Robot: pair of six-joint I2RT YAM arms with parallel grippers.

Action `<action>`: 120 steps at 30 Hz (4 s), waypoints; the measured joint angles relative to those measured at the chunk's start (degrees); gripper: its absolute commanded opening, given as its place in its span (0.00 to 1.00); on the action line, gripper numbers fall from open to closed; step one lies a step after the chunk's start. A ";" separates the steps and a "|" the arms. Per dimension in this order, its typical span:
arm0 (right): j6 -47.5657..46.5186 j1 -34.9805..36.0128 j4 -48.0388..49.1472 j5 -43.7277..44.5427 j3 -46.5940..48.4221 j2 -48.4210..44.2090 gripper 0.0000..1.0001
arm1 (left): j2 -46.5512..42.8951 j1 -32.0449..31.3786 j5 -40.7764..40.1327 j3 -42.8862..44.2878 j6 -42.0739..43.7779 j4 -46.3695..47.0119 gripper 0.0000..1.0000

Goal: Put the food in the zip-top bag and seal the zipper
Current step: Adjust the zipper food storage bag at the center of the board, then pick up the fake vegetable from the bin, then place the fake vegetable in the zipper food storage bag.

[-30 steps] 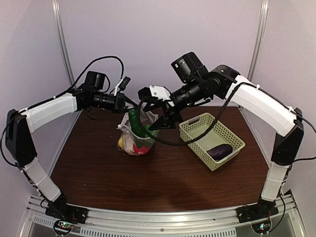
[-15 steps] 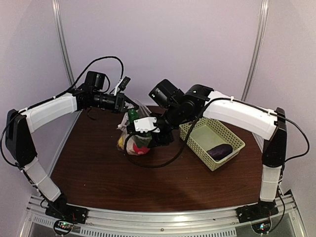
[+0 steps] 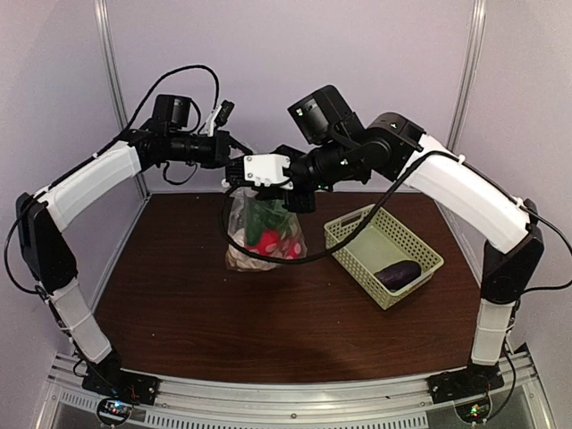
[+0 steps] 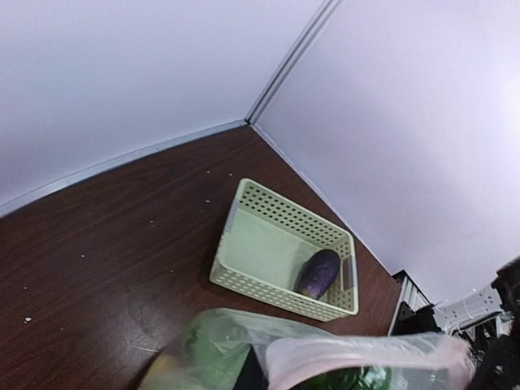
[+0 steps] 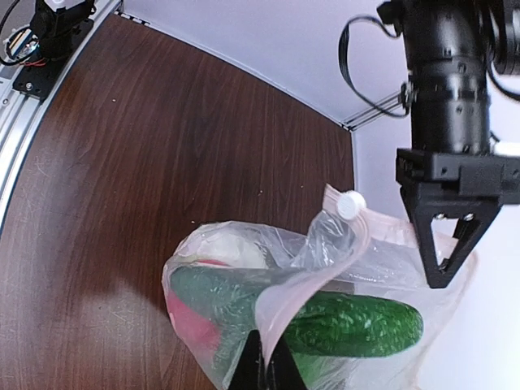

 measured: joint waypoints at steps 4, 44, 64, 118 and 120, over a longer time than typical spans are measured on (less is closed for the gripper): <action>-0.39 -0.31 -0.63 -0.74 -0.98 0.42 0.00 | 7.65 -0.37 -3.28 2.95 0.52 -2.80 0.00; 4.17 -28.61 3.91 -14.93 -42.71 -26.23 0.70 | 7.17 -7.39 -5.57 -2.86 6.95 -2.60 0.00; -7.15 -37.73 -3.21 0.90 -50.45 -14.99 0.74 | 2.56 -8.31 -11.78 5.38 5.75 -17.55 0.00; 0.48 -34.73 -11.26 -17.40 -25.33 -15.43 0.48 | 4.26 -8.31 -10.08 3.23 7.19 -14.97 0.00; 3.48 -33.79 -7.37 -23.50 -24.33 -17.49 0.48 | 5.01 -8.31 -9.49 3.23 7.21 -14.12 0.00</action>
